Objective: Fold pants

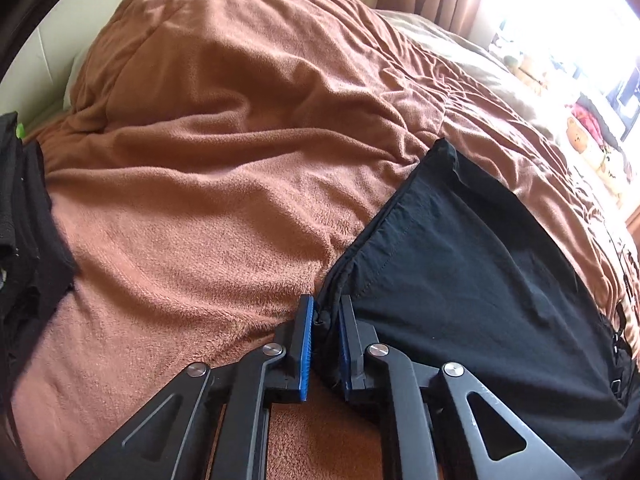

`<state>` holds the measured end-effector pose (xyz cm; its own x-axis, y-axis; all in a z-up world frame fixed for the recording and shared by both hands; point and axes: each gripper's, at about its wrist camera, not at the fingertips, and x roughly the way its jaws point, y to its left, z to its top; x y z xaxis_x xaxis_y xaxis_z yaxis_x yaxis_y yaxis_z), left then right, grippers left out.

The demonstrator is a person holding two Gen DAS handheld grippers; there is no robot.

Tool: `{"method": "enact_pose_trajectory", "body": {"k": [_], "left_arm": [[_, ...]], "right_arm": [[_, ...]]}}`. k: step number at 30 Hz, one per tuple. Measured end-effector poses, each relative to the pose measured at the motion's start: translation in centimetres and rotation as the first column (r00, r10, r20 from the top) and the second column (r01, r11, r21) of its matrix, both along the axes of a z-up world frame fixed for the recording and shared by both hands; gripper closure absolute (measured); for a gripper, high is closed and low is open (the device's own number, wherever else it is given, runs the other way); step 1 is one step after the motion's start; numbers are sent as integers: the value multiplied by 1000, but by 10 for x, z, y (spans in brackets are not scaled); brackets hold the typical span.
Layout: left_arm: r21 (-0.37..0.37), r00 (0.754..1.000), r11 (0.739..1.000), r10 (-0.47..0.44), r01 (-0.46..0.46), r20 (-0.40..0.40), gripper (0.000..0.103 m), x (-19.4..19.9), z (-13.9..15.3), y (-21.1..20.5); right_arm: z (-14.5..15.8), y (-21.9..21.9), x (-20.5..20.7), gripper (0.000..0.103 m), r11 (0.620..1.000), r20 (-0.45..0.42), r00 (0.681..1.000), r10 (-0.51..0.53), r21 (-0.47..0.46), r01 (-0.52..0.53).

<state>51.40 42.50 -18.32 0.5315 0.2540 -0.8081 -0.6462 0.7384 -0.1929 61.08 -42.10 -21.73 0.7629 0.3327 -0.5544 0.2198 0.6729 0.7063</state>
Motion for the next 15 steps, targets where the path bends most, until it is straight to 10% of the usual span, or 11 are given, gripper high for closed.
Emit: {"method": "enact_pose_trajectory", "body": {"k": [15], "left_arm": [[21, 997, 1000, -17, 15, 79, 92, -22, 68, -9]], "right_arm": [[57, 12, -47, 89, 991, 63, 997, 52, -130, -43]]}}
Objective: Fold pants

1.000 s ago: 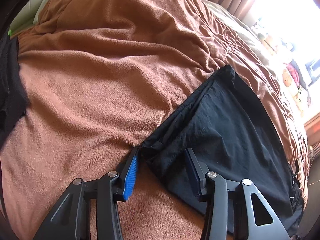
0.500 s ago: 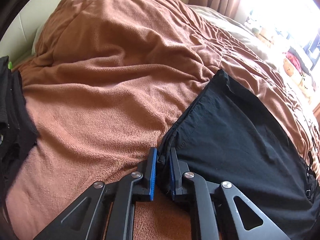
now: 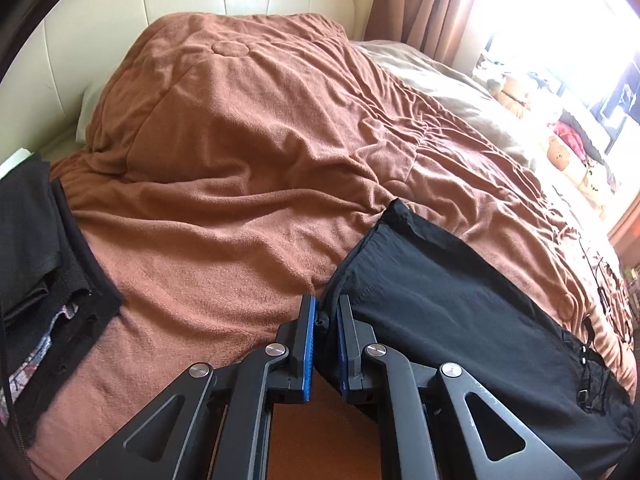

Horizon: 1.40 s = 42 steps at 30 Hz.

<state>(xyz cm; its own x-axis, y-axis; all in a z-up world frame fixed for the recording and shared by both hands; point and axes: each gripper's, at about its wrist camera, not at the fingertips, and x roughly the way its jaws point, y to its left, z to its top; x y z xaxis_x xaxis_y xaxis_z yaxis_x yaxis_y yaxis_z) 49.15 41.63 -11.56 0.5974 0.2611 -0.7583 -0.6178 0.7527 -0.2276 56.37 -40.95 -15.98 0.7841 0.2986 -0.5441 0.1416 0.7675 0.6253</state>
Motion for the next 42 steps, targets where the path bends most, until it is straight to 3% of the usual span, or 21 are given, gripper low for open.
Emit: {"method": "enact_pose_trajectory", "body": {"k": [10, 28, 35, 42], "left_arm": [[-1, 999, 1000, -11, 11, 34, 93, -47, 32, -4], [-41, 998, 999, 5, -3, 60, 93, -156, 46, -10], [-66, 998, 998, 5, -2, 55, 93, -196, 39, -13], [-109, 999, 994, 16, -12, 34, 93, -225, 14, -12]], "right_arm": [[27, -10, -32, 90, 999, 19, 999, 42, -26, -41], [59, -29, -116, 90, 992, 62, 992, 114, -55, -111], [58, -40, -145, 90, 992, 42, 992, 120, -54, -117], [48, -46, -158, 90, 991, 10, 993, 118, -60, -117]]}}
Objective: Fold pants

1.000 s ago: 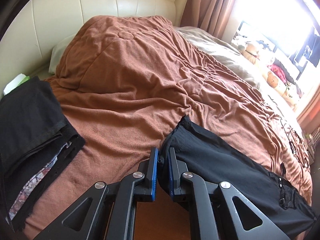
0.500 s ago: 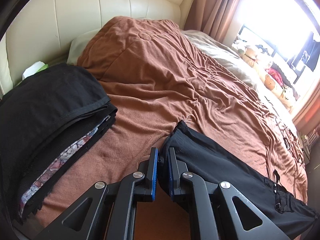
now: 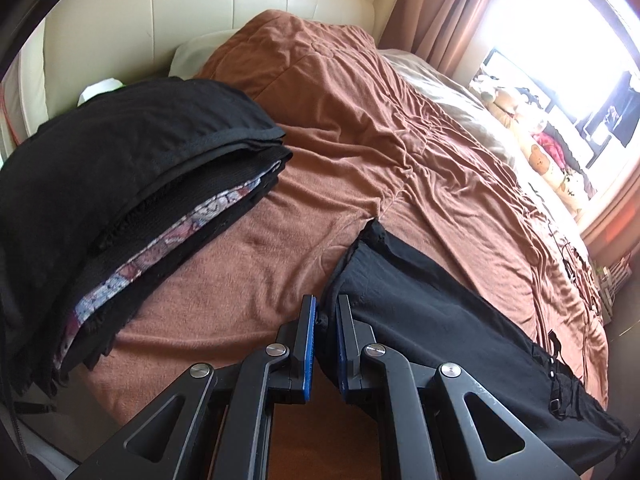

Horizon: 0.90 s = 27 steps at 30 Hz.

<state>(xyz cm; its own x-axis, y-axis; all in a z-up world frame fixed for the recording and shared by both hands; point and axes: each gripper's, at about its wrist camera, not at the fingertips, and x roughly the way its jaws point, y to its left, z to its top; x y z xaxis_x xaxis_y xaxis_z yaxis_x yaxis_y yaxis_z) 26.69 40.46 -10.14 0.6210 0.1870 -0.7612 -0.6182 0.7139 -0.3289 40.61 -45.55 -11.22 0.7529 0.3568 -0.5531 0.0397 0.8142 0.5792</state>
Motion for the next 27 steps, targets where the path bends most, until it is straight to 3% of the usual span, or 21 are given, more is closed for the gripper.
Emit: {"method": "enact_pose_trajectory", "body": {"k": [13, 15, 16, 18, 20, 27], "left_arm": [[-64, 993, 998, 13, -20, -117, 91, -11, -64, 3], [-78, 992, 997, 3, -13, -124, 89, -12, -68, 2], [-80, 992, 997, -3, -7, -125, 83, -14, -68, 2], [-86, 993, 996, -7, -3, -117, 68, -19, -69, 1], [-82, 995, 997, -6, -2, -104, 58, -24, -67, 0], [-53, 994, 997, -58, 53, -88, 57, -30, -57, -15]], "right_arm": [[-24, 12, 13, 87, 1000, -68, 997, -20, -18, 18], [-24, 16, 14, 80, 1000, -85, 996, -15, -28, 12], [-22, 18, 12, 75, 999, -91, 996, -4, -33, 1], [-21, 24, 9, 46, 999, -96, 995, 16, -41, -20], [-19, 31, 3, 43, 997, -104, 994, 22, -75, -30], [-23, 52, -29, 43, 990, -98, 990, 105, -82, -113]]}}
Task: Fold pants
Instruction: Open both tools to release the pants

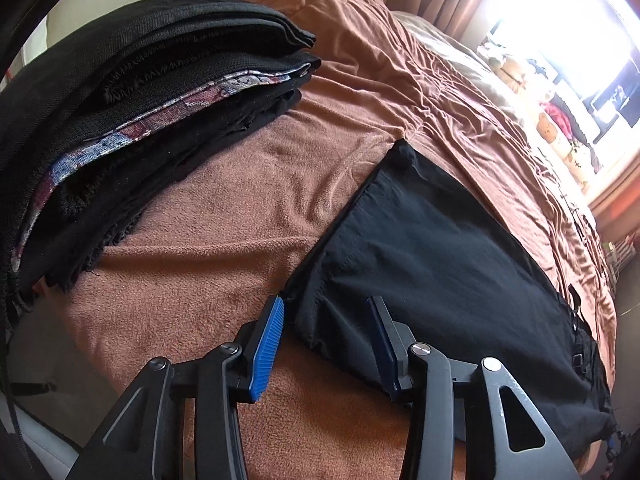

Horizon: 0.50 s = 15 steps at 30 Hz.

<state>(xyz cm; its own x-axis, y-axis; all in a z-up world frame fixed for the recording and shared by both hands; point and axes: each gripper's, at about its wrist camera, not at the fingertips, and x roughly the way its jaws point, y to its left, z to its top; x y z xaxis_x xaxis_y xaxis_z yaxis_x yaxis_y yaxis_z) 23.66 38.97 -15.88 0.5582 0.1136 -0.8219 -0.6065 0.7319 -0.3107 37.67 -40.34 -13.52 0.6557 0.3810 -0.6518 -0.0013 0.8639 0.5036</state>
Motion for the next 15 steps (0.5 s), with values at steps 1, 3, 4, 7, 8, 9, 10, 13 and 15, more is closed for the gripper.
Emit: {"method": "enact_pose_trajectory", "body": {"k": [1, 3, 4, 7, 8, 9, 10, 13, 15], "left_arm": [[6, 1000, 1000, -6, 6, 2, 56, -1, 2, -4], [12, 1000, 1000, -18, 18, 13, 53, -4, 5, -9], [15, 1000, 1000, -21, 21, 18, 50, -6, 7, -12], [19, 999, 999, -27, 26, 35, 48, -9, 11, -18], [18, 999, 999, -29, 29, 41, 48, -11, 13, -20], [17, 998, 999, -32, 31, 49, 48, -13, 14, -23], [18, 998, 999, -35, 34, 55, 48, -14, 16, -25], [23, 996, 999, -46, 45, 70, 48, -22, 20, -32], [20, 996, 999, -51, 50, 78, 48, -27, 21, -36]], "right_arm": [[-2, 2, -4, 43, 1000, 6, 1000, 20, 7, -20], [-3, 11, -12, 43, 998, 13, 998, 63, 6, -63], [-5, 16, -16, 43, 996, 14, 996, 89, -1, -89], [-8, 32, -27, 43, 986, 28, 986, 166, 4, -166], [-9, 38, -31, 43, 982, 30, 982, 188, -6, -187], [-10, 43, -34, 43, 978, 32, 978, 207, -13, -207], [-12, 46, -35, 43, 974, 33, 973, 227, -16, -227], [-19, 60, -42, 43, 955, 42, 955, 295, -25, -294], [-26, 70, -44, 43, 942, 38, 941, 335, -46, -334]]}}
